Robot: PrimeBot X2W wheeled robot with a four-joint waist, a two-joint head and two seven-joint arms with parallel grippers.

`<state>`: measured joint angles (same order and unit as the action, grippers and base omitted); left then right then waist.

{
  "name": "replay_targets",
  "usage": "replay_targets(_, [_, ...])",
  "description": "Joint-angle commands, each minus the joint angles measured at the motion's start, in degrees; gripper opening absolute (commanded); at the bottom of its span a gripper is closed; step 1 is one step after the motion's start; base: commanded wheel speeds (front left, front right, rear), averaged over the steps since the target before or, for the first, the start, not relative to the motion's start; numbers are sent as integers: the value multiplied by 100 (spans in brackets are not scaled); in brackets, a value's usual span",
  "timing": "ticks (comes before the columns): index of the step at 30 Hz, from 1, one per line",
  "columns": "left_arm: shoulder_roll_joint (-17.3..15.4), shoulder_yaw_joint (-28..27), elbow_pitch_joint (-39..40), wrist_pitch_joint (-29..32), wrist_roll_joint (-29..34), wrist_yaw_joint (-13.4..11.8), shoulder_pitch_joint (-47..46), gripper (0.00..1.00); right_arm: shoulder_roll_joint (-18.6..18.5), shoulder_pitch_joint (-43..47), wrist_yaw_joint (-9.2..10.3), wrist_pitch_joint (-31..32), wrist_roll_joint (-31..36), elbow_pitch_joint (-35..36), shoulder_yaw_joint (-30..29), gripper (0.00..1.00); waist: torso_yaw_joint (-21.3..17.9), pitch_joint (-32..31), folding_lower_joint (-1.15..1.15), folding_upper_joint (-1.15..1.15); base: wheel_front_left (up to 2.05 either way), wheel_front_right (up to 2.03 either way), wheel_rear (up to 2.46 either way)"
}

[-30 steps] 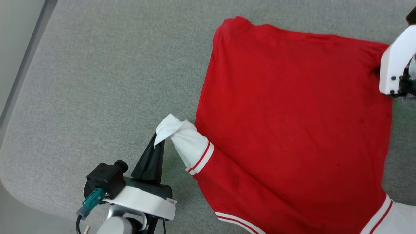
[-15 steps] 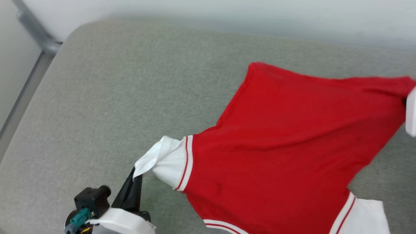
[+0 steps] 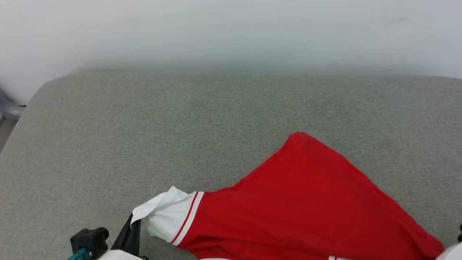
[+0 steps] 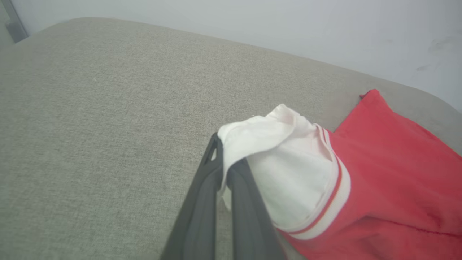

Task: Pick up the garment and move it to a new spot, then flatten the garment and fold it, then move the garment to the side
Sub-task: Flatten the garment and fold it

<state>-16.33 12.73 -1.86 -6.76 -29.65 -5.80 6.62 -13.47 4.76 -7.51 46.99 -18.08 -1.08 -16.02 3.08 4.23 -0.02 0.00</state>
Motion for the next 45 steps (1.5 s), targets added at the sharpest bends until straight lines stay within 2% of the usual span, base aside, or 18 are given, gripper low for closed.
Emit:
replay_targets(1, [-41, -20, -26, 12, -26, -36, 40, 0, 233, 285, 4, -77, 14, 173, -99, 0, -129, -96, 2, 0, 0, 0, 0])
replay_targets(3, [-64, -31, -69, 48, -62, -34, 81, 0, 639, 787, 4, -109, -27, 350, -254, 0, -181, -122, 2, 0, 0, 0, 0])
replay_targets(5, [-87, -54, -108, 55, -78, -24, 126, 0, 858, 1196, 5, -110, -50, 496, -346, 0, -247, -151, 2, 0, 0, 0, 0])
replay_targets(10, [-134, -87, -197, 79, -127, -35, 146, 0, 1058, 1852, 4, -221, -327, 495, -277, 0, -386, -209, 2, 0, 0, 0, 0])
replay_targets(12, [-135, -76, -211, 90, -140, -35, 138, 0, 1065, 1920, 4, -449, -592, 343, -148, 46, -432, -213, 2, 0, 0, 0, 0])
replay_targets(13, [-133, -70, -214, 99, -143, -40, 131, 0, 1058, 1924, 4, -595, -646, 280, -104, 100, -450, -214, 2, 0, 0, 0, 0])
replay_targets(18, [-151, -25, -217, 139, -158, -25, 83, 0, 1060, 1651, 4, -1611, -790, 111, -71, 100, -487, -216, 2, 0, 0, 0, 0])
replay_targets(22, [-145, 21, -211, 141, -146, -25, 37, 0, 1061, 1334, 4, -2770, -850, 191, -99, 100, -462, -212, 2, 0, 0, 0, 0])
replay_targets(26, [-108, 63, -152, 128, -130, -43, -10, 0, 1063, 936, 4, -3901, -592, 257, -8, 100, -427, -166, 2, 0, 0, 0, 0])
replay_targets(28, [-97, 71, -117, 123, -126, -52, -50, 0, 1053, 673, 4, -4234, -496, 181, 71, 100, -408, -99, 2, 0, 0, 0, 0])
replay_targets(31, [-87, 81, -75, 108, -114, -52, -159, 0, 936, 200, 4, -4360, -340, -39, 237, 100, -381, 51, 2, 0, 0, 0, 0])
replay_targets(34, [-69, 107, -31, 85, -89, -18, -309, 0, 708, -325, 4, -3948, -339, -297, 520, 100, -345, 262, 2, 0, 0, 0, 0])
replay_targets(41, [-35, 243, -23, -15, -11, 130, -775, 0, -238, -1444, 3, -1508, -513, -383, 1396, 100, -128, 817, 2, 0, 0, 0, 0])
replay_targets(45, [4, 324, -66, -90, 27, 211, -982, 0, -671, -1897, 4, -487, -643, -252, 1958, 100, 4, 1005, 2, 0, 0, 0, 0])
